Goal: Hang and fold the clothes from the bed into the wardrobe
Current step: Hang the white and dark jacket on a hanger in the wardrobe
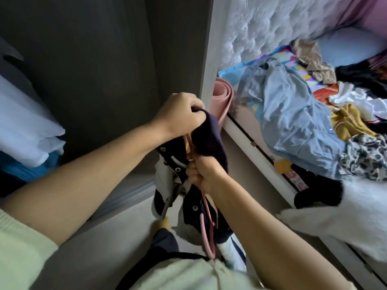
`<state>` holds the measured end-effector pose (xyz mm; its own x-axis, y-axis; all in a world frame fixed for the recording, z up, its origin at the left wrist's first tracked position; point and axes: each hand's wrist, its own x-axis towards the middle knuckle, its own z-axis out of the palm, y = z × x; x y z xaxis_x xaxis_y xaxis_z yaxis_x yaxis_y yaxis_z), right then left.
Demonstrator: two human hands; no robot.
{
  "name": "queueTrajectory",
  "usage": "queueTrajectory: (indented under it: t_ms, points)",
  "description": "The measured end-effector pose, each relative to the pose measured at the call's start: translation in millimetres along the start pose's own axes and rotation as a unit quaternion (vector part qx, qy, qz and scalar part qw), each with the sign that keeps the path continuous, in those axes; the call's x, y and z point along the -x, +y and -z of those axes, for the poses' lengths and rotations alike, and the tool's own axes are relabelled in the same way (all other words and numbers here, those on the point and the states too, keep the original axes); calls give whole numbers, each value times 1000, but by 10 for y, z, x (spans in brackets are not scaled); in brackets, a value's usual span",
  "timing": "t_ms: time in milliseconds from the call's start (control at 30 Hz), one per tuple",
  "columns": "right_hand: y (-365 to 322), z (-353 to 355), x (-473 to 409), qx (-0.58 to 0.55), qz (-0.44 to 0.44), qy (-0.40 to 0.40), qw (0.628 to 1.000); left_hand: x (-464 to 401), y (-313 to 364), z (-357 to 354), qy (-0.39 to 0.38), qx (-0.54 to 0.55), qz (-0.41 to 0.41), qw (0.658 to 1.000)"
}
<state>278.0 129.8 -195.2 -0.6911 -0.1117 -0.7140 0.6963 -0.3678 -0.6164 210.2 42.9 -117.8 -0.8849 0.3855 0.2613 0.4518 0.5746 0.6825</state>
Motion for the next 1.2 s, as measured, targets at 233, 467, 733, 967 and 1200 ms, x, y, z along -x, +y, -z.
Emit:
queueTrajectory:
  t_ms: [233,467,733,967,1200]
  points:
    - [-489,-7,-4,-106,-81,-185,974,200,-446,302,-218,-218,-87,947]
    - [-842,18,529,-76,13,-215,974,-102,-663,509,-168,-144,-118,968]
    - [-645,379,1014,397,284,-93,868,-37,-1037,933,49,-74,-30,996]
    - [-1522,-1012,904,211,283,-173,920,-289,-757,1405,300,151,170,926]
    - [-1864,-2341,512,155,162,-270,937,-294,-1310,1879,350,181,207,895]
